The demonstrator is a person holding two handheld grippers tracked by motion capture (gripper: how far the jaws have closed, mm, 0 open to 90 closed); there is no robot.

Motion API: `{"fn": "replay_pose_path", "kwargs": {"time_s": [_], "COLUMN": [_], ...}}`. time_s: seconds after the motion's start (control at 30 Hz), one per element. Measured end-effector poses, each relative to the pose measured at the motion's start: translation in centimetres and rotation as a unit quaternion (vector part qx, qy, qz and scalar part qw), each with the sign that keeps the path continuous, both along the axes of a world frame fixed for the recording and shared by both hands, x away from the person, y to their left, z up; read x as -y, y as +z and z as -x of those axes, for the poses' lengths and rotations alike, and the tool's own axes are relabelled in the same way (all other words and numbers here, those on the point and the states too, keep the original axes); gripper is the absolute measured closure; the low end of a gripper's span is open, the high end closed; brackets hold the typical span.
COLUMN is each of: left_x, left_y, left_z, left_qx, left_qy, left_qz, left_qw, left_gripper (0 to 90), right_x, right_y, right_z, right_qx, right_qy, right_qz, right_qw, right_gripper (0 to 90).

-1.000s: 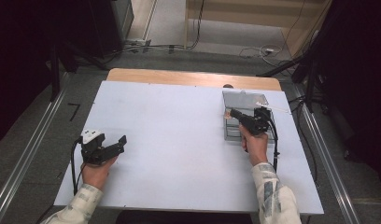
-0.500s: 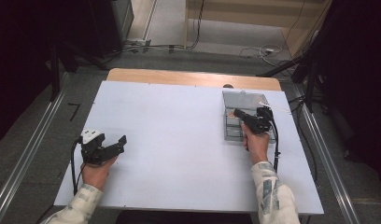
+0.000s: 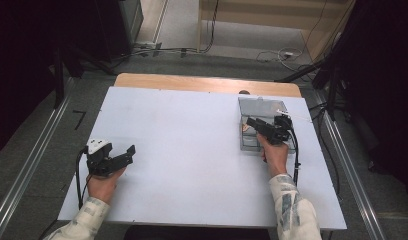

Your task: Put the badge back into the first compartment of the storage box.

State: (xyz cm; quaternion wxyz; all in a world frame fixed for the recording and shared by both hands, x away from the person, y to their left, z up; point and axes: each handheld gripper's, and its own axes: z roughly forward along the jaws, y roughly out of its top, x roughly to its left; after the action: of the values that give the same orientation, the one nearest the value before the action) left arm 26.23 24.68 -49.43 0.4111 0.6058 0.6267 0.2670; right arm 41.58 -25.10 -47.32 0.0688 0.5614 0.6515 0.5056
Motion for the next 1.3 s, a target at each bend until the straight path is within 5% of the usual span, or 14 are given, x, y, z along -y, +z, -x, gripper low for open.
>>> {"fn": "replay_pose_path", "kwargs": {"time_s": [0.2, 1.3], "left_x": [0.0, 0.1], "left_y": [0.0, 0.0], "left_z": [0.0, 0.0], "left_qx": [0.000, 0.000], "left_qy": [0.000, 0.000], "left_qz": [0.000, 0.000], "left_qw": [1.0000, 1.0000], "left_gripper": [15.7, 15.7], "right_x": [-0.4, -0.2], "right_y": [0.2, 0.7], "right_z": [0.3, 1.3], "right_qx": [0.002, 0.010], "right_qy": [0.003, 0.003], "right_qz": [0.008, 0.016], "right_qw": [1.0000, 0.9998], "right_gripper": [33.4, 23.7]}}
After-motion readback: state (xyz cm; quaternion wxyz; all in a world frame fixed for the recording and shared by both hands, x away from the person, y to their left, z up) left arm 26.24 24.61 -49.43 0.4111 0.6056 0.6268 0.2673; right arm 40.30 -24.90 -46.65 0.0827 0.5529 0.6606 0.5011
